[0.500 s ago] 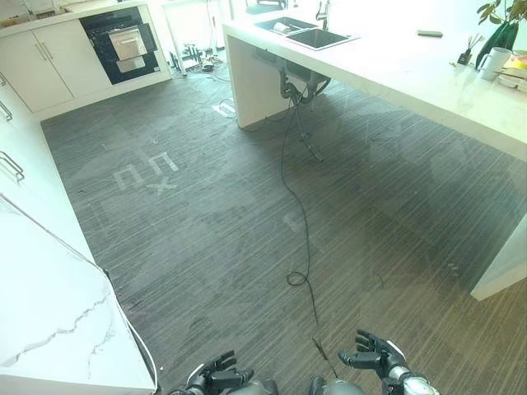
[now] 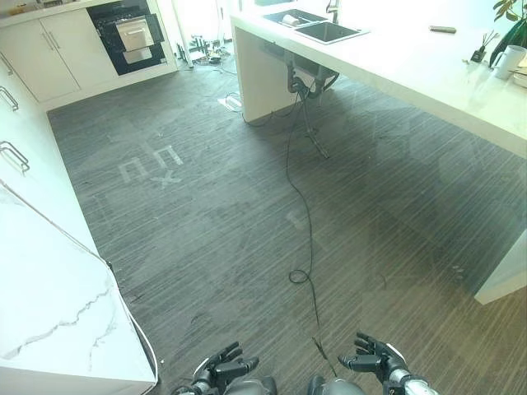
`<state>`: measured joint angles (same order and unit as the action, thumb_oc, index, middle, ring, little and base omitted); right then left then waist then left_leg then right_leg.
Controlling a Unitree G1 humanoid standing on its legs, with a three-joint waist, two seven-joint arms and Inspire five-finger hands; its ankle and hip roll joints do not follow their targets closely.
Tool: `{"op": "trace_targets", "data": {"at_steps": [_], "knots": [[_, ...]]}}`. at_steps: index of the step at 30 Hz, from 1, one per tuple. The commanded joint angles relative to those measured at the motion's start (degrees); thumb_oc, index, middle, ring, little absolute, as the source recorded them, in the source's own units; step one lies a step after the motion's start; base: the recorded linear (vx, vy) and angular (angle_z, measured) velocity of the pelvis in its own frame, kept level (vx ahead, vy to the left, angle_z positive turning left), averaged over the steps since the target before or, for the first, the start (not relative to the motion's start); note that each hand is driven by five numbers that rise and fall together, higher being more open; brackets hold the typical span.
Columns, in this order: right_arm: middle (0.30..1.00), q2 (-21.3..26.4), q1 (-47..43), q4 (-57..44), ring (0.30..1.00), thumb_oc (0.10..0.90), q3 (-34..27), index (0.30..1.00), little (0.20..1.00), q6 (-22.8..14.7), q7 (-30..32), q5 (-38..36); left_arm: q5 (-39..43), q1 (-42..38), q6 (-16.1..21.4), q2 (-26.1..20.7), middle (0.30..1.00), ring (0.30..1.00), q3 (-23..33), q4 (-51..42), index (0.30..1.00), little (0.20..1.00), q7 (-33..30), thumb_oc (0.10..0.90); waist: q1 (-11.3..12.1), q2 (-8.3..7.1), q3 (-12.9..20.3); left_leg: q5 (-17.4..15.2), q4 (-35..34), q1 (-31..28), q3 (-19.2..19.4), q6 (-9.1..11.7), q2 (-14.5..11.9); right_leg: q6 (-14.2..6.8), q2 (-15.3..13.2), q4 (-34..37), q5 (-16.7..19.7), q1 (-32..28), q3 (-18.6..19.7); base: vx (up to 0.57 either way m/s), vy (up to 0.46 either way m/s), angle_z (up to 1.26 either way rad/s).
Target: Place the dishes in the dishwasher.
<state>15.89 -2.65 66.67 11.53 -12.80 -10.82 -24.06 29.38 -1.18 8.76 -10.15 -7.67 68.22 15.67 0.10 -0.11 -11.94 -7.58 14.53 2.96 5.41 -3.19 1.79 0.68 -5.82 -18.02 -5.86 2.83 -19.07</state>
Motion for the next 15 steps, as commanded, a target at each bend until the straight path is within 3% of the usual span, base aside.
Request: {"op": "trace_targets", "data": {"at_steps": [1,2,4,6,7,9,10,12,15], "knots": [[0.9,1.4,-3.4,-2.4,0.9,0.8,-2.0,0.9,0.9,-3.8,-1.0,-4.4,10.1,-1.4,1.6,1.9,0.9,0.9,0.8,-4.1,0.9,0.9,1.0,0.8,-0.4,1.71,-1.2,-9.5,2.7,-5.0,4.3,3.1,-4.2,-1.5,2.2,0.8,-12.0,-4.8,4.2,0.13,-0.103,-0.01],[0.9,1.5,-3.4,-2.9,0.9,0.8,-2.0,0.9,0.9,-3.9,-1.2,-4.4,10.8,-1.5,1.6,2.1,0.9,0.9,1.3,-4.6,0.9,0.9,1.2,0.8,-0.5,1.46,-1.5,-9.3,2.7,-5.6,4.7,2.8,-3.7,-1.3,2.1,0.8,-11.9,-4.9,4.6,0.14,-0.109,-0.06],[0.9,2.0,-3.2,-5.1,0.9,0.8,-1.6,0.9,0.9,-4.3,-1.1,-4.3,12.9,-1.8,1.9,2.5,0.9,0.9,1.9,-6.5,0.9,0.9,1.2,0.8,0.0,-0.46,-3.3,-6.4,3.4,-7.1,6.3,2.2,-1.5,-0.5,1.2,0.8,-11.0,-5.5,6.5,0.11,-0.146,-0.13],[0.9,2.5,-3.2,-6.7,0.9,0.8,-1.5,0.9,0.9,-4.2,-0.4,-5.8,12.0,-2.4,1.7,2.3,0.9,0.9,1.7,-9.3,0.9,0.9,0.7,0.8,0.5,-0.7,-6.0,-3.0,15.8,1.1,6.4,3.9,-3.1,0.8,2.4,0.8,-10.5,-6.2,6.8,0.07,-0.133,0.18],[0.9,2.5,-3.2,-7.2,0.9,0.8,-1.8,0.9,0.9,-4.0,-0.2,-6.4,11.0,-2.5,1.5,2.4,0.9,0.9,1.5,-10.0,0.9,0.9,0.2,0.8,0.5,-0.55,-6.6,-1.4,15.0,2.4,7.3,4.6,-3.5,0.9,2.6,0.8,-10.7,-6.6,6.6,0.21,0.022,0.95],[0.9,2.8,-3.4,-7.9,0.9,0.8,-2.4,0.9,0.9,-4.0,0.0,-6.9,7.4,-2.3,1.3,2.3,0.9,0.9,1.3,-10.2,0.9,0.9,-1.4,0.8,0.7,0.16,-7.1,2.0,4.4,2.7,8.5,5.5,-3.4,0.5,3.0,0.8,-11.6,-7.8,6.1,0.32,0.15,0.73],[0.9,2.8,-3.3,-8.3,0.9,0.8,-2.5,0.9,0.9,-3.9,0.3,-6.8,6.6,-2.3,1.2,2.2,0.9,0.9,1.2,-10.0,0.9,0.9,-1.9,0.8,0.7,0.65,-7.3,2.9,2.7,3.8,8.3,6.0,-4.1,0.5,3.4,0.8,-12.0,-8.3,5.9,0.33,0.168,0.08],[0.9,2.8,-2.9,-8.5,0.9,0.8,-2.9,0.9,0.9,-3.6,1.2,-6.7,5.0,-2.7,0.9,1.9,0.9,0.9,0.9,-8.8,0.9,0.9,-3.2,0.8,0.4,1.67,-7.0,3.3,2.7,8.6,8.6,6.9,-6.9,0.8,4.2,0.8,-13.3,-9.7,5.0,0.33,0.189,0.02],[0.9,2.7,-2.8,-7.6,0.9,0.8,-3.3,0.9,0.9,-3.7,2.3,-7.0,1.6,-3.3,1.3,1.8,0.9,0.9,1.1,-7.5,0.9,0.9,-3.5,0.8,0.6,1.71,-5.5,1.0,2.7,8.7,10.0,5.5,-6.7,-0.2,2.8,0.8,-15.3,-12.3,4.8,0.4,0.323,0.0]]}}
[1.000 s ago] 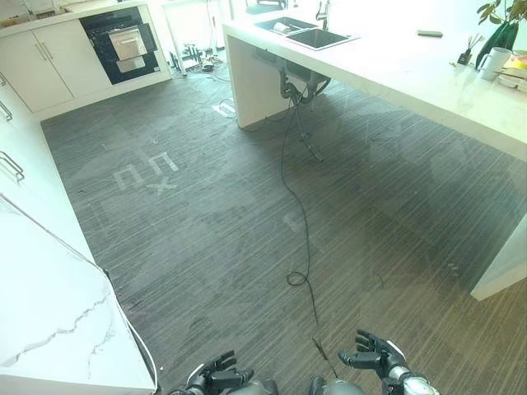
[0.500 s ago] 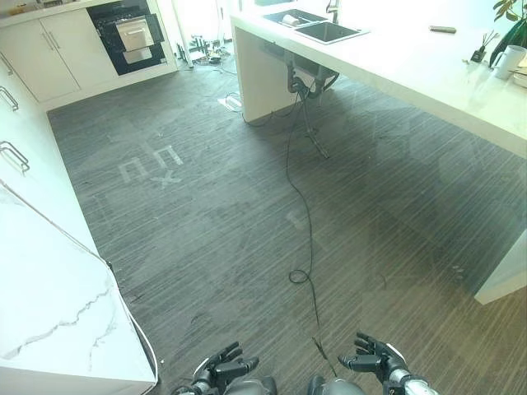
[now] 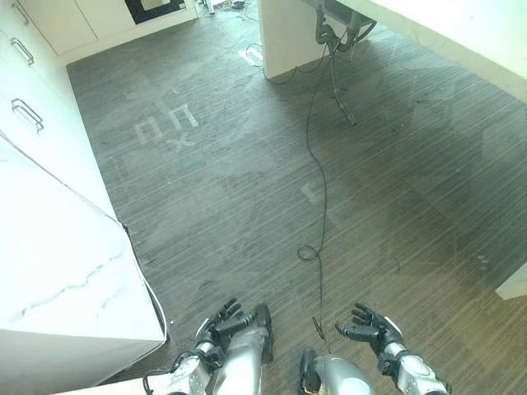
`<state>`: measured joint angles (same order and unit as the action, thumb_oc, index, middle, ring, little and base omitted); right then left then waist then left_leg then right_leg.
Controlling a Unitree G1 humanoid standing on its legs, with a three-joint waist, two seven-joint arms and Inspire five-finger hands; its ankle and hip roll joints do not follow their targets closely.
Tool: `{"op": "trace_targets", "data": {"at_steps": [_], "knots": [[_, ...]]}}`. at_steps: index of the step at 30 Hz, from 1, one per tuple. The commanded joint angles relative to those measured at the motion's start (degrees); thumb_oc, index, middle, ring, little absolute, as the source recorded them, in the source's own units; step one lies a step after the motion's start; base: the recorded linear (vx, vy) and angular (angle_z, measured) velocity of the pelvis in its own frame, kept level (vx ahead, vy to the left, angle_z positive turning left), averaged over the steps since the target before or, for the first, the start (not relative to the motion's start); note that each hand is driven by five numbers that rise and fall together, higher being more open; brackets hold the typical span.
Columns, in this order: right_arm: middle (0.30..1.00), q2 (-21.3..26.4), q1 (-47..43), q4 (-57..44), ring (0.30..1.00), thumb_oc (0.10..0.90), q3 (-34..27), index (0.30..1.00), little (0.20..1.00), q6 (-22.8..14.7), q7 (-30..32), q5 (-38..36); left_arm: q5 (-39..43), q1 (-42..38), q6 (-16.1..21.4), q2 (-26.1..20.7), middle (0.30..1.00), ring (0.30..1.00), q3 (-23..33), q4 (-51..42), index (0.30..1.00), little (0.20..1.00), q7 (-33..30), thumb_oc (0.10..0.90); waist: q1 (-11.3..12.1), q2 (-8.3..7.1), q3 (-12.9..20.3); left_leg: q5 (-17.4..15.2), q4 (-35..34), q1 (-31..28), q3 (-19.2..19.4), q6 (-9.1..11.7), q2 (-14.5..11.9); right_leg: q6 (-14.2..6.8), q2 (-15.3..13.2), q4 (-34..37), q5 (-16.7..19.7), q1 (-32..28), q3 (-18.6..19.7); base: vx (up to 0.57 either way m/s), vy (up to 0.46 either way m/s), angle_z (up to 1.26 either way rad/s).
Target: Place the dishes in the dishwasher.
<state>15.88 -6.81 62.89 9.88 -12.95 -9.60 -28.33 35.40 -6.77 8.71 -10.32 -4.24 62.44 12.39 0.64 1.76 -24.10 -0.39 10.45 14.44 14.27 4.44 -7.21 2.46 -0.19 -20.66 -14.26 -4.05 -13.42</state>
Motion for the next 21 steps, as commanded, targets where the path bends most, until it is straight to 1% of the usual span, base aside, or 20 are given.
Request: {"op": "trace_targets", "data": {"at_steps": [1,2,3,4,5,6,7,8,9,10,11,12,13,14,15,16,17,18,20,21], "knots": [[0.9,2.5,1.4,-3.6,0.9,0.8,-2.2,0.9,0.9,-3.3,1.2,-2.9,-6.7,2.3,1.2,1.9,0.9,0.9,-2.5,-1.7,0.9,0.9,-0.4,0.8,0.3,-0.4,7.2,-7.2,6.7,-3.2,0.5,-3.2,3.9,-2.5,-3.3,3.5,-6.9,-6.8,-0.4,0.49,0.373,-0.1],[0.9,2.3,1.6,-3.5,0.9,0.8,-2.5,0.9,0.9,-3.4,1.1,-3.0,-8.2,2.3,1.7,1.7,0.9,0.9,-2.9,-1.5,0.9,0.9,-0.4,0.8,0.6,-0.68,7.5,-8.1,6.7,-3.8,-0.5,-4.3,5.3,-2.7,-3.4,3.5,-6.4,-8.5,-0.2,0.45,0.284,-0.16],[0.9,2.1,1.7,-3.6,0.9,0.8,-2.7,0.9,0.9,-3.5,1.3,-2.5,-9.4,2.2,2.1,1.3,0.9,0.9,-3.9,-1.1,0.9,0.9,-0.5,0.8,0.7,-0.96,7.9,-9.3,6.7,-4.8,-1.3,-5.6,6.6,-3.0,-3.4,3.5,-4.7,-10.4,-0.3,0.42,0.261,-0.2],[0.9,2.0,1.8,-3.6,0.9,0.8,-2.9,0.9,0.9,-3.3,1.4,-2.2,-9.9,2.2,2.1,1.0,0.9,0.9,-4.4,-0.8,0.9,0.9,-0.7,0.8,0.4,-0.89,8.1,-10.3,6.7,-5.7,-1.8,-6.8,7.3,-3.8,-3.5,2.5,-1.5,-11.8,-0.8,0.42,0.331,-0.17],[0.9,1.8,1.9,-3.7,0.9,0.8,-3.1,0.9,0.9,-3.2,1.5,-2.1,-9.8,2.1,2.3,0.5,0.9,0.9,-5.1,-0.3,0.9,0.9,-0.9,0.8,0.0,-0.99,8.3,-11.4,6.7,-7.0,-2.4,-8.8,9.0,-5.8,-5.2,-6.2,2.9,-9.5,-1.1,0.41,0.443,-0.28],[0.9,1.6,2.2,-3.9,0.9,0.8,-3.5,0.9,0.9,-3.9,1.8,-2.6,-9.7,1.5,2.5,-0.3,0.9,0.9,-6.1,0.4,0.9,0.9,-0.7,0.8,-1.0,-0.75,8.1,-13.2,6.7,-9.0,-3.1,-11.4,11.0,-8.7,-8.1,-22.2,9.2,-3.8,-0.3,0.43,0.511,-0.18],[0.9,1.8,2.6,-4.2,0.9,0.8,-3.4,0.9,0.9,-4.1,1.9,-3.2,-9.7,1.0,2.2,-1.1,0.9,0.9,-7.0,0.5,0.9,0.9,-0.6,0.8,-1.6,-0.33,7.6,-14.4,6.7,-10.5,-3.8,-12.8,12.3,-9.4,-10.1,-31.3,12.7,0.7,-0.1,0.37,0.433,0.02],[0.9,1.8,2.6,-4.0,0.9,0.8,-3.4,0.9,0.9,-4.5,1.8,-3.5,-9.5,0.7,2.0,-1.4,0.9,0.9,-7.2,0.5,0.9,0.9,-0.8,0.8,-1.8,0.01,7.4,-14.7,6.7,-11.1,-3.9,-13.2,12.5,-9.0,-11.0,-33.9,13.1,2.5,-0.2,0.31,0.293,0.55],[0.9,1.9,2.3,-3.6,0.9,0.8,-3.2,0.9,0.9,-4.8,1.7,-4.0,-9.1,0.4,2.1,-1.5,0.9,0.9,-7.6,0.6,0.9,0.9,-1.0,0.8,-2.1,0.61,7.1,-15.4,6.7,-12.1,-3.9,-13.5,12.2,-8.0,-11.5,-35.7,11.8,4.6,-0.6,0.26,0.132,0.61],[0.9,2.0,2.1,-3.1,0.9,0.8,-3.1,0.9,0.9,-5.3,1.6,-4.4,-9.1,0.2,2.6,-1.5,0.9,0.9,-7.9,0.9,0.9,0.9,-0.8,0.8,-3.1,0.93,6.6,-15.9,6.7,-13.3,-4.6,-13.5,12.2,-7.6,-8.6,-34.3,9.4,7.7,-0.7,0.3,0.031,0.35],[0.9,2.0,2.1,-3.0,0.9,0.8,-3.1,0.9,0.9,-5.8,1.6,-4.8,-9.8,0.1,2.9,-1.5,0.9,0.9,-8.0,0.7,0.9,0.9,-0.4,0.8,-4.1,1.18,6.2,-16.3,6.7,-14.3,-5.7,-13.1,12.3,-7.4,-5.7,-30.4,7.6,9.8,-0.9,0.41,-0.079,0.01],[0.9,2.0,2.4,-3.2,0.9,0.8,-3.5,0.9,0.9,-6.1,1.8,-5.0,-11.4,0.0,2.3,-1.7,0.9,0.9,-7.8,0.2,0.9,0.9,0.0,0.8,-5.3,1.63,5.7,-17.2,6.7,-15.6,-6.8,-12.6,12.2,-7.3,-4.0,-22.9,6.8,12.6,-1.5,0.45,-0.094,-0.06],[0.9,2.2,2.4,-3.2,0.9,0.8,-3.7,0.9,0.9,-6.0,1.5,-5.2,-11.8,0.0,2.0,-1.9,0.9,0.9,-7.6,0.1,0.9,0.9,0.0,0.8,-5.7,1.85,5.5,-17.9,6.7,-16.4,-6.9,-12.4,11.9,-7.4,-4.1,-16.9,7.6,13.7,-2.2,0.37,-0.065,0.91],[0.9,2.3,2.4,-3.2,0.9,0.8,-3.8,0.9,0.9,-5.9,1.4,-5.2,-11.9,-0.1,1.7,-2.0,0.9,0.9,-7.6,0.0,0.9,0.9,0.1,0.8,-5.8,1.96,5.4,-18.1,6.7,-16.7,-7.0,-12.3,11.7,-7.5,-4.1,-14.9,7.9,13.9,-2.4,0.38,-0.091,1.05],[0.9,2.9,2.4,-3.0,0.9,0.8,-4.3,0.9,0.9,-5.9,0.5,-5.2,-11.8,-0.2,0.7,-2.1,0.9,0.9,-7.4,0.0,0.9,0.9,0.1,0.8,-6.3,2.31,5.3,-19.7,6.7,-18.0,-7.2,-11.8,11.4,-8.3,-4.4,-5.4,10.7,16.3,-3.0,0.38,-0.113,1.03],[0.9,3.1,2.4,-2.9,0.9,0.8,-4.6,0.9,0.9,-5.9,0.2,-5.0,-11.9,-0.3,0.4,-2.0,0.9,0.9,-7.5,0.2,0.9,0.9,0.0,0.8,-6.5,2.47,5.3,-20.6,6.7,-18.8,-7.4,-11.6,11.4,-9.0,-4.5,-1.2,12.4,17.1,-3.2,0.65,-0.188,0.09],[0.9,3.4,2.4,-2.5,0.9,0.8,-5.4,0.9,0.9,-6.2,-0.6,-4.1,-12.2,-0.2,0.6,-1.4,0.9,0.9,-7.6,0.8,0.9,0.9,-0.3,0.8,-6.6,2.76,5.4,-22.2,6.7,-20.7,-7.7,-11.1,11.5,-9.7,-5.2,2.7,14.5,18.5,-3.6,0.63,-0.188,-0.24],[0.9,3.6,2.5,-2.7,0.9,0.8,-5.6,0.9,0.9,-6.2,-0.9,-4.0,-13.0,0.1,0.8,-1.1,0.9,0.9,-7.6,1.2,0.9,0.9,-0.5,0.8,-6.7,2.95,5.7,-22.9,6.7,-21.8,-7.7,-10.9,11.7,-9.2,-5.3,2.7,14.1,18.4,-3.7,0.69,-0.226,0.07],[0.9,4.0,2.5,-3.0,0.9,0.8,-5.2,0.9,0.9,-5.9,-0.7,-4.7,-14.6,0.8,1.1,-0.6,0.9,0.9,-7.5,1.8,0.9,0.9,-1.6,0.8,-6.7,3.02,6.5,-22.9,6.7,-23.8,-8.3,-9.8,11.9,-7.5,-4.5,2.4,11.7,16.7,-3.5,0.65,-0.252,0.4],[0.9,4.3,2.4,-2.8,0.9,0.8,-4.8,0.9,0.9,-5.8,-0.4,-5.3,-15.8,1.3,0.7,-0.3,0.9,0.9,-7.3,2.5,0.9,0.9,-2.2,0.8,-7.1,3.14,7.2,-21.4,6.7,-26.6,-8.6,-8.7,12.0,-6.4,-3.4,0.3,9.8,16.0,-1.7,0.76,-0.308,0.44]]}}
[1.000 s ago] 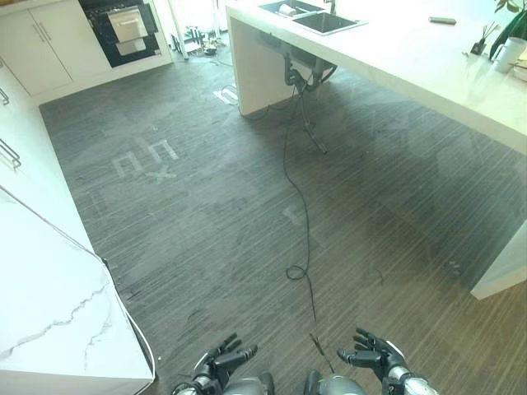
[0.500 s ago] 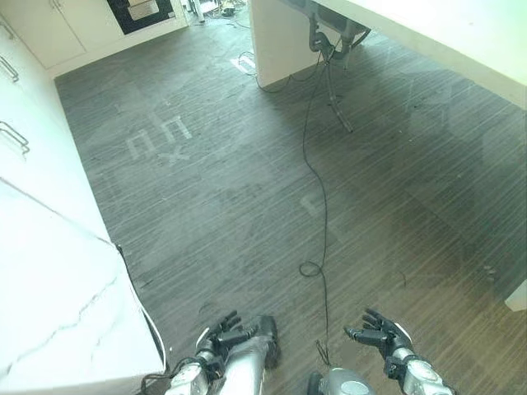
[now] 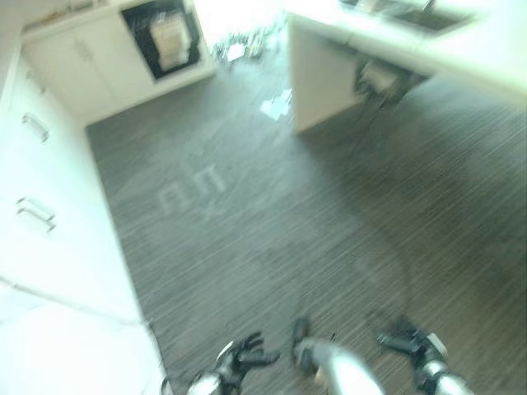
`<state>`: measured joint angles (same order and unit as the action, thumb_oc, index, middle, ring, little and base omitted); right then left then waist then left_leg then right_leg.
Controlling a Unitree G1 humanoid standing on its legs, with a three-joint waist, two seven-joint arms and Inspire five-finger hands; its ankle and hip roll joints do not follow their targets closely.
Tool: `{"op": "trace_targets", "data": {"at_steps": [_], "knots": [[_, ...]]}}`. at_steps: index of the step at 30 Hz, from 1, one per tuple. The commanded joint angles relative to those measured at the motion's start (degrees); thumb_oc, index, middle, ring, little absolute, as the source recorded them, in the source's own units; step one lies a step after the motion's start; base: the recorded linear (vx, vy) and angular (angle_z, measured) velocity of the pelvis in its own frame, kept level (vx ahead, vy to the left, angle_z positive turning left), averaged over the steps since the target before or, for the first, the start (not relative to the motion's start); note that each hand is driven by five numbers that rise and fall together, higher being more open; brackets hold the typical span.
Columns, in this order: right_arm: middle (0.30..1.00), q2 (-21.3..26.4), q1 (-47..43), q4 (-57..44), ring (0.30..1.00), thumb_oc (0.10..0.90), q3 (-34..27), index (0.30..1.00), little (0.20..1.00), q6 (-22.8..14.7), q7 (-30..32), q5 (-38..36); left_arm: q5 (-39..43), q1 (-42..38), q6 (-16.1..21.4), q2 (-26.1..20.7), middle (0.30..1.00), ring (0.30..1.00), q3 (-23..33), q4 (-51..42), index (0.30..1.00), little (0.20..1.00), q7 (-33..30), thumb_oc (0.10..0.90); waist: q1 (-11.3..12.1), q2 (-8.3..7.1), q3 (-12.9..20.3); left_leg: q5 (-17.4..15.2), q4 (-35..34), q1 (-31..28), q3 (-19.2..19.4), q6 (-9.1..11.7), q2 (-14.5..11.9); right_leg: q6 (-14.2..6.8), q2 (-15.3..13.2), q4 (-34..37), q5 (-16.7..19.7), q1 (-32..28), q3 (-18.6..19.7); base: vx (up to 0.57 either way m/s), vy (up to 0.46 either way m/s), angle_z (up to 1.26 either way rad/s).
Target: Place the dishes in the dishwasher.
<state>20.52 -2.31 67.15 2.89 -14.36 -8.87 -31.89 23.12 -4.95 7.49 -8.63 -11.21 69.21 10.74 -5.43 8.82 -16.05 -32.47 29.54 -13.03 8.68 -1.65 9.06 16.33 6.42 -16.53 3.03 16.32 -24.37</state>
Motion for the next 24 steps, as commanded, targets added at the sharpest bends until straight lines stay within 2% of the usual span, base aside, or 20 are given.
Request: {"op": "trace_targets", "data": {"at_steps": [1,2,3,4,5,7,9,10,11,13,14,15,16,17,18,19,20,21,23,24], "knots": [[0.9,-0.2,-2.2,-7.4,0.9,0.8,2.8,0.9,0.9,-4.1,-0.8,-1.7,-4.4,-0.1,1.5,-1.7,0.9,0.9,-0.2,-4.1,0.9,0.9,-1.0,0.8,-0.9,-3.81,-0.5,15.3,-12.4,-1.4,-2.7,-0.4,-4.8,-18.7,-8.9,-3.9,-9.7,-5.8,9.7,1.0,-0.477,-0.35],[0.9,0.6,-2.4,-8.6,0.9,0.8,4.2,0.9,0.9,-4.4,-0.2,-0.9,-4.5,0.5,1.0,-1.4,0.9,0.9,-0.1,-3.8,0.9,0.9,-1.6,0.8,-0.6,-3.88,0.0,26.8,-4.2,-0.8,-2.5,4.6,-6.1,-16.1,-6.8,-1.2,-12.1,-9.7,10.5,0.94,-0.527,-0.37],[0.9,1.6,-2.0,-9.5,0.9,0.8,4.6,0.9,0.9,-4.0,0.0,-0.4,-4.4,0.9,1.9,-1.3,0.9,0.9,0.4,-2.8,0.9,0.9,-1.1,0.8,-0.2,-4.66,-0.3,33.0,11.7,6.3,-1.8,7.5,-8.2,-14.0,-6.0,-0.7,-14.4,-13.1,11.2,0.97,-0.631,-0.62],[0.9,2.2,-1.7,-9.9,0.9,0.8,4.6,0.9,0.9,-3.2,0.4,-0.8,-5.6,0.8,1.1,-1.5,0.9,0.9,0.8,-2.8,0.9,0.9,-0.9,0.8,0.6,-5.96,-1.1,33.8,23.2,15.8,-0.2,7.6,-11.1,-12.2,-5.7,-0.7,-16.8,-16.8,12.0,0.7,-0.456,-0.42],[0.9,2.2,-1.8,-9.7,0.9,0.8,4.7,0.9,0.9,-2.9,0.6,-1.1,-6.7,0.6,0.7,-1.7,0.9,0.9,0.8,-2.7,0.9,0.9,-0.6,0.8,1.2,-6.31,-1.7,32.3,22.6,19.8,-0.3,6.6,-11.0,-12.0,-5.5,-0.7,-17.7,-18.6,12.8,0.47,-0.273,-0.23],[0.9,1.5,-2.3,-8.7,0.9,0.8,5.1,0.9,0.9,-2.9,0.3,-0.8,-7.0,1.1,1.3,-1.9,0.9,0.9,1.0,-1.7,0.9,0.9,-0.4,0.8,2.5,-7.42,-2.4,31.2,13.7,23.1,0.2,4.7,-9.4,-12.3,-5.7,-0.7,-17.8,-19.4,15.5,0.42,-0.033,-0.64],[0.9,0.3,-2.9,-7.4,0.9,0.8,6.1,0.9,0.9,-3.0,0.6,-0.8,-6.8,2.3,1.6,-1.9,0.9,0.9,1.5,-0.5,0.9,0.9,-1.0,0.8,4.6,-7.85,-3.2,34.4,-4.2,26.5,-2.3,5.1,-7.8,-13.3,-4.5,-0.7,-18.6,-21.3,18.8,0.59,0.072,-1.12],[0.9,-0.3,-2.9,-7.0,0.9,0.8,6.9,0.9,0.9,-3.1,0.8,-0.8,-7.1,3.5,1.5,-1.7,0.9,0.9,2.0,-0.1,0.9,0.9,-1.4,0.8,6.1,-7.82,-3.7,38.4,-9.0,31.2,-6.0,6.2,-6.9,-13.5,-3.7,-0.7,-19.0,-22.1,20.7,0.62,0.178,-1.1],[0.9,-0.4,-3.0,-7.2,0.9,0.8,7.2,0.9,0.9,-3.2,1.1,-0.6,-7.7,4.4,0.8,-1.7,0.9,0.9,2.2,-0.5,0.9,0.9,-2.0,0.8,7.0,-7.92,-4.2,40.1,-7.3,37.3,-6.6,6.9,-6.5,-13.3,-3.7,-0.7,-19.4,-23.3,21.3,0.73,0.291,-1.82],[0.9,-0.1,-3.0,-8.2,0.9,0.8,6.7,0.9,0.9,-1.2,0.3,1.8,-6.1,5.6,-1.0,-1.6,0.9,0.9,4.4,1.1,0.9,0.9,-3.3,0.8,7.5,-7.32,-2.7,35.3,-9.0,31.6,-6.0,4.5,-5.0,-14.8,-4.9,-0.7,-20.4,-27.6,20.8,0.76,0.38,-2.26],[0.9,-0.2,-2.8,-8.2,0.9,0.8,6.3,0.9,0.9,-1.2,0.2,2.2,-6.2,5.6,-1.1,-1.7,0.9,0.9,4.7,1.3,0.9,0.9,-3.2,0.8,7.5,-7.44,-2.4,33.1,-10.2,30.0,-6.0,3.4,-4.5,-15.5,-5.4,-0.7,-19.2,-28.5,20.4,0.66,0.323,-1.91],[0.9,-0.6,-2.5,-8.4,0.9,0.8,5.8,0.9,0.9,-0.9,-0.1,3.2,-7.4,5.7,-1.5,-2.1,0.9,0.9,5.5,1.4,0.9,0.9,-3.2,0.8,7.5,-7.33,-1.8,27.6,-12.4,26.0,-6.2,0.8,-3.6,-17.6,-6.5,-3.9,-15.3,-29.0,18.7,0.45,0.251,-1.22],[0.9,-0.8,-2.3,-8.5,0.9,0.8,5.7,0.9,0.9,-1.0,-0.2,3.9,-8.4,5.6,-1.5,-2.4,0.9,0.9,5.6,1.5,0.9,0.9,-2.8,0.8,7.1,-6.83,-1.5,25.0,-12.4,24.1,-7.0,-1.0,-3.0,-19.5,-7.4,-12.2,-12.1,-26.3,17.4,0.43,0.273,-0.84],[0.9,-0.9,-2.1,-8.6,0.9,0.8,5.6,0.9,0.9,-1.2,0.2,4.2,-8.7,5.5,-1.6,-2.7,0.9,0.9,5.3,1.5,0.9,0.9,-2.5,0.8,6.7,-6.26,-1.3,23.8,-12.4,23.1,-7.4,-2.1,-2.8,-20.1,-7.7,-17.4,-10.7,-23.8,16.6,0.33,0.249,-0.45],[0.9,-1.2,-2.2,-8.4,0.9,0.8,5.6,0.9,0.9,-1.7,0.6,4.3,-7.4,5.1,-2.2,-3.7,0.9,0.9,4.2,1.6,0.9,0.9,-2.4,0.8,5.8,-5.49,-1.3,21.8,-12.4,20.8,-8.7,-4.0,-2.0,-21.3,-8.4,-27.6,-8.2,-17.7,15.3,0.28,0.192,0.01],[0.9,-1.2,-2.6,-7.4,0.9,0.8,5.4,0.9,0.9,-2.5,0.4,4.5,-6.1,4.8,-2.4,-3.9,0.9,0.9,3.8,1.7,0.9,0.9,-2.5,0.8,5.6,-4.83,-1.3,20.9,-12.4,19.6,-9.0,-4.8,-1.9,-21.1,-9.8,-30.3,-8.5,-13.9,13.6,0.35,0.121,0.04],[0.9,-1.2,-3.0,-6.4,0.9,0.8,5.2,0.9,0.9,-3.2,-0.3,4.9,-5.5,4.6,-2.3,-4.0,0.9,0.9,3.8,1.8,0.9,0.9,-2.6,0.8,5.5,-4.41,-1.8,19.4,-12.4,17.3,-9.0,-4.9,-1.9,-21.0,-11.1,-29.3,-10.7,-11.4,12.4,0.29,-0.058,-0.01],[0.9,-1.0,-3.5,-5.8,0.9,0.8,4.8,0.9,0.9,-3.8,-0.8,5.3,-6.4,4.4,-2.5,-4.1,0.9,0.9,4.1,1.7,0.9,0.9,-2.6,0.8,5.1,-3.66,-2.7,18.6,-12.4,15.7,-8.7,-4.7,-2.7,-20.6,-11.6,-23.6,-12.3,-9.1,10.9,0.24,-0.17,-0.59],[0.9,-0.7,-3.7,-5.4,0.9,0.8,4.9,0.9,0.9,-4.4,-1.1,4.8,-6.8,4.0,-3.2,-4.3,0.9,0.9,4.4,1.6,0.9,0.9,-3.0,0.8,4.1,-2.89,-3.7,17.5,-12.4,14.2,-8.4,-4.4,-4.1,-20.1,-11.7,-12.1,-9.5,-7.1,9.9,0.26,-0.275,-0.46],[0.9,-0.5,-3.7,-5.1,0.9,0.8,4.7,0.9,0.9,-4.3,-1.7,5.0,-6.4,4.3,-3.7,-4.2,0.9,0.9,4.8,2.0,0.9,0.9,-3.6,0.8,3.7,-2.98,-4.1,14.7,-12.4,11.7,-7.5,-3.9,-4.6,-21.8,-13.1,-5.1,-6.0,-5.6,10.5,0.39,-0.286,0.3]]}}
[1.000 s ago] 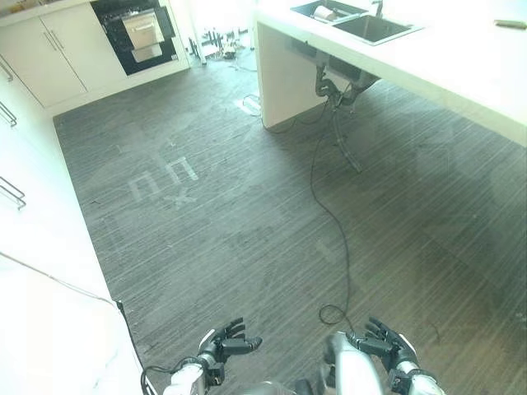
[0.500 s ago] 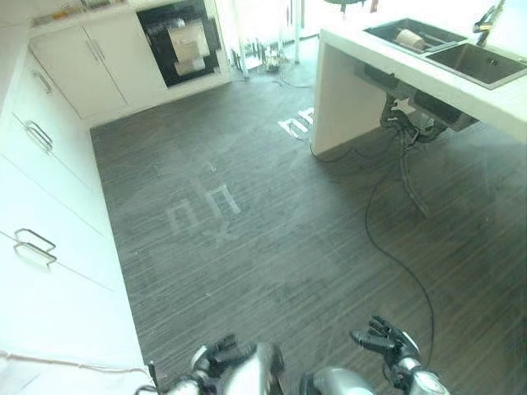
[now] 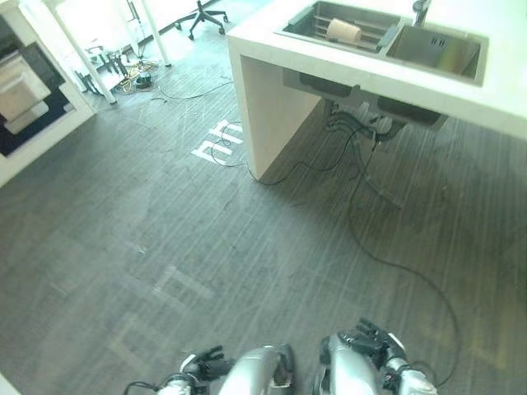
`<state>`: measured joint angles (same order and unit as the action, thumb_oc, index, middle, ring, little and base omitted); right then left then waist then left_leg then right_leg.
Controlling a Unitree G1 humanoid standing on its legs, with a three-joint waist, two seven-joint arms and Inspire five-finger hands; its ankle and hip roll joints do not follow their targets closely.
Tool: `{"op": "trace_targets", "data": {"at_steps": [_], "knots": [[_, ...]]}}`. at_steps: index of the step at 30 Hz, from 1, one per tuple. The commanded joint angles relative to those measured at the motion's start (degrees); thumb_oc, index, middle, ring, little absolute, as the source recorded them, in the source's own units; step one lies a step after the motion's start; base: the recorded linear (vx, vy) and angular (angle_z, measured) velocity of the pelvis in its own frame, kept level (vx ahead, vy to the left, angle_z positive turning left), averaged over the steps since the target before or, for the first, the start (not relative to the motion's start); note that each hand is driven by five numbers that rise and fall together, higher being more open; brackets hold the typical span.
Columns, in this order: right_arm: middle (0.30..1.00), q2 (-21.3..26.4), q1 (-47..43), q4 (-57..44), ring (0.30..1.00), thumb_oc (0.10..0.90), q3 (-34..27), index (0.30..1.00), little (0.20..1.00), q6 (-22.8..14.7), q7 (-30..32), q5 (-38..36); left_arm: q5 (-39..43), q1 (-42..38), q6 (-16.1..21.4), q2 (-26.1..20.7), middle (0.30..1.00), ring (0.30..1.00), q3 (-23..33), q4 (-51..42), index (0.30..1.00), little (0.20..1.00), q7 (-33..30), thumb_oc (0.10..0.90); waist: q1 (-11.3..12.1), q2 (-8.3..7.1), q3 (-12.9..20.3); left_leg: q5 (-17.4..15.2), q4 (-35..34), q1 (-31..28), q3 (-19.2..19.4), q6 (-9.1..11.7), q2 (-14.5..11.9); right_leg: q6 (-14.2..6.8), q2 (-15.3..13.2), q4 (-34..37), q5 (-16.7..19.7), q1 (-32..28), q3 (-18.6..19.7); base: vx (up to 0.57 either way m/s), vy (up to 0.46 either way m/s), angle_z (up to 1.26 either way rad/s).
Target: Place the dishes in the dishwasher.
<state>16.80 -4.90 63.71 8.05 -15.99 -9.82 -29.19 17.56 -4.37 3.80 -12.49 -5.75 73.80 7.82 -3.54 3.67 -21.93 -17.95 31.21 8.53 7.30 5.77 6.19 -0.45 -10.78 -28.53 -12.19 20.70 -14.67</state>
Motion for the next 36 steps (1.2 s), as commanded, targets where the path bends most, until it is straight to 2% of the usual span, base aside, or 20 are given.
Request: {"op": "trace_targets", "data": {"at_steps": [1,2,3,5,6,8,11,12,13,15,16,17,18,19,21,24,30,32,34,36], "knots": [[0.9,3.2,-1.3,-1.5,0.9,0.8,-0.6,0.9,0.9,-2.7,-1.0,3.0,-0.3,3.9,0.1,-0.2,0.9,0.9,-0.4,-2.2,0.9,0.9,-0.9,0.8,1.7,2.36,1.7,-0.8,-14.0,-10.7,-5.6,-11.2,-2.2,-5.8,3.5,8.4,11.4,-8.7,1.1,0.4,-0.274,0.32],[0.9,3.2,-1.4,-1.2,0.9,0.8,-0.7,0.9,0.9,-2.6,-1.1,3.6,0.5,4.1,0.2,0.1,0.9,0.9,-0.2,-2.0,0.9,0.9,-1.1,0.8,1.5,2.51,1.7,-1.6,-14.0,-11.6,-5.0,-11.0,-2.7,-6.2,3.0,8.1,12.5,-7.2,1.5,0.27,-0.277,-0.16],[0.9,2.9,-1.7,-1.4,0.9,0.8,-0.7,0.9,0.9,-2.1,-0.9,4.0,1.0,4.2,0.4,0.2,0.9,0.9,0.2,-2.2,0.9,0.9,-1.4,0.8,1.2,2.1,2.2,-0.9,-14.0,-11.1,-4.6,-10.6,-3.1,-5.2,3.5,10.0,11.5,-7.9,1.5,0.31,-0.35,-0.58],[0.9,2.8,-1.9,-1.4,0.9,0.8,-0.4,0.9,0.9,-1.3,-0.7,4.2,2.6,4.6,0.4,0.7,0.9,0.9,0.7,-2.4,0.9,0.9,-2.5,0.8,1.2,1.42,2.9,-0.8,-14.0,-12.2,-4.7,-9.7,-3.6,-4.5,4.9,11.3,8.6,-9.7,2.2,0.37,-0.403,-0.46],[0.9,2.9,-2.3,-0.8,0.9,0.8,0.0,0.9,0.9,-1.4,-0.8,4.4,3.9,5.0,0.6,1.3,0.9,0.9,1.4,-2.4,0.9,0.9,-2.8,0.8,1.3,1.01,3.4,-0.6,-14.0,-14.0,-4.1,-9.0,-4.2,-3.1,5.9,11.3,6.2,-11.5,2.7,0.46,-0.459,-0.36],[0.9,3.2,-2.9,-0.7,0.9,0.8,0.2,0.9,0.9,-1.4,-0.8,5.0,4.1,5.3,1.0,1.9,0.9,0.9,1.7,-2.4,0.9,0.9,-3.1,0.8,2.1,-0.55,3.5,4.4,-14.0,-16.5,-2.6,-7.6,-4.7,-1.4,6.4,11.3,3.2,-14.3,3.6,0.42,-0.463,-0.11],[0.9,4.1,-2.9,-1.0,0.9,0.8,0.3,0.9,0.9,-2.3,-0.9,3.5,3.5,5.8,2.7,2.7,0.9,0.9,1.6,-1.8,0.9,0.9,-3.0,0.8,2.7,-1.41,2.8,10.7,3.6,-8.2,-1.5,-5.1,-6.3,0.9,7.8,11.3,0.7,-17.3,3.7,0.27,-0.383,-0.17],[0.9,4.4,-2.6,-1.5,0.9,0.8,0.0,0.9,0.9,-2.2,-0.6,3.2,3.2,5.8,2.5,2.8,0.9,0.9,1.2,-1.9,0.9,0.9,-2.9,0.8,2.6,-1.21,2.5,11.6,7.4,-6.3,-1.2,-4.2,-7.3,1.5,8.4,11.3,-0.4,-18.7,3.4,0.2,-0.293,-0.27],[0.9,4.5,-2.3,-2.4,0.9,0.8,-0.1,0.9,0.9,-1.9,0.0,2.6,2.8,5.6,2.3,2.8,0.9,0.9,0.6,-2.1,0.9,0.9,-3.0,0.8,2.7,-1.44,2.2,12.9,8.7,-2.5,-1.1,-4.5,-6.5,2.2,8.5,11.3,-0.5,-19.3,3.2,0.22,-0.198,-0.15],[0.9,4.4,-1.7,-2.9,0.9,0.8,0.0,0.9,0.9,-1.8,0.5,2.5,2.6,5.8,2.4,3.2,0.9,0.9,0.2,-1.6,0.9,0.9,-3.4,0.8,3.4,-1.34,1.8,12.1,0.6,-1.9,-2.7,-5.2,-3.4,1.5,9.4,11.3,-0.9,-20.5,5.1,0.27,-0.093,-0.03],[0.9,4.4,-1.6,-3.0,0.9,0.8,-0.1,0.9,0.9,-1.8,0.5,2.6,2.5,5.9,2.4,3.1,0.9,0.9,0.2,-1.6,0.9,0.9,-3.4,0.8,3.4,-1.43,1.9,12.3,-1.3,-1.9,-2.9,-5.3,-3.3,1.5,9.5,11.3,-1.1,-20.5,5.4,0.31,-0.045,-0.2],[0.9,4.4,-1.4,-3.4,0.9,0.8,-0.2,0.9,0.9,-1.3,0.7,2.2,2.4,6.0,2.3,2.7,0.9,0.9,0.4,-1.7,0.9,0.9,-3.3,0.8,3.7,-1.57,1.7,14.2,-7.7,-1.7,-3.5,-4.9,-3.4,1.4,10.0,11.3,-1.8,-21.2,6.1,0.38,-0.021,-0.53],[0.9,4.3,-0.9,-3.9,0.9,0.8,0.0,0.9,0.9,-0.8,1.2,2.3,2.1,6.6,2.4,2.7,0.9,0.9,0.6,-1.5,0.9,0.9,-3.5,0.8,4.8,-1.59,0.7,19.3,-14.0,2.3,-6.3,-3.1,-2.1,1.0,11.3,11.3,-2.8,-23.2,8.5,0.48,0.014,-0.75],[0.9,4.3,-0.7,-3.9,0.9,0.8,0.3,0.9,0.9,-0.4,1.3,2.3,2.0,7.0,2.1,2.7,0.9,0.9,0.8,-1.4,0.9,0.9,-3.7,0.8,5.6,-1.09,0.7,21.3,-14.0,7.4,-8.4,-2.1,-2.0,1.2,12.5,11.3,-3.1,-23.8,9.7,0.41,0.054,-0.78],[0.9,4.4,-0.5,-4.2,0.9,0.8,0.5,0.9,0.9,-0.2,1.6,2.2,2.1,7.1,1.3,2.6,0.9,0.9,1.0,-1.4,0.9,0.9,-3.6,0.8,6.0,-1.01,0.6,22.7,-14.0,10.0,-8.6,-1.8,-1.6,1.4,12.8,11.3,-3.3,-24.5,10.4,0.25,0.08,-1.0],[0.9,4.3,-0.4,-5.0,0.9,0.8,0.2,0.9,0.9,0.7,2.4,2.9,2.2,7.4,-0.1,2.8,0.9,0.9,1.3,-1.4,0.9,0.9,-3.4,0.8,6.1,-0.83,1.1,22.0,-14.0,9.4,-8.0,-2.4,-1.1,1.2,12.9,11.3,-4.0,-26.4,10.9,0.28,0.149,-1.01],[0.9,3.1,-0.9,-2.4,0.9,0.8,-0.7,0.9,0.9,1.3,2.8,6.0,3.5,7.1,-1.2,3.0,0.9,0.9,2.3,-0.5,0.9,0.9,-4.4,0.8,6.9,-1.33,3.9,13.0,-14.0,5.3,-7.0,-5.6,-0.1,-0.2,11.2,11.3,-5.0,-31.3,9.2,0.23,0.175,-0.28],[0.9,2.7,-1.4,-1.3,0.9,0.8,-0.9,0.9,0.9,0.3,3.3,6.2,2.4,6.7,-1.2,2.4,0.9,0.9,2.5,-0.4,0.9,0.9,-3.9,0.8,7.0,-0.9,4.9,10.2,-14.0,4.1,-7.7,-7.7,0.2,-1.2,11.0,11.3,-1.2,-32.8,6.2,0.15,0.14,-0.33],[0.9,2.6,-1.6,-1.6,0.9,0.8,-1.0,0.9,0.9,0.0,4.2,7.0,2.1,6.5,-1.5,1.9,0.9,0.9,2.0,-0.5,0.9,0.9,-3.8,0.8,6.6,-0.57,4.5,8.4,-14.0,2.3,-7.9,-9.5,0.5,-1.9,10.1,2.2,0.8,-29.1,4.3,0.07,0.116,-0.13],[0.9,2.6,-2.6,-0.5,0.9,0.8,-1.1,0.9,0.9,-0.5,4.0,6.0,3.9,5.9,-1.8,1.0,0.9,0.9,1.4,-0.3,0.9,0.9,-4.0,0.8,6.5,-0.1,3.9,6.7,-14.0,0.0,-8.5,-11.3,0.5,-2.5,7.5,-3.9,2.0,-23.2,1.3,0.0,0.028,0.06]]}}
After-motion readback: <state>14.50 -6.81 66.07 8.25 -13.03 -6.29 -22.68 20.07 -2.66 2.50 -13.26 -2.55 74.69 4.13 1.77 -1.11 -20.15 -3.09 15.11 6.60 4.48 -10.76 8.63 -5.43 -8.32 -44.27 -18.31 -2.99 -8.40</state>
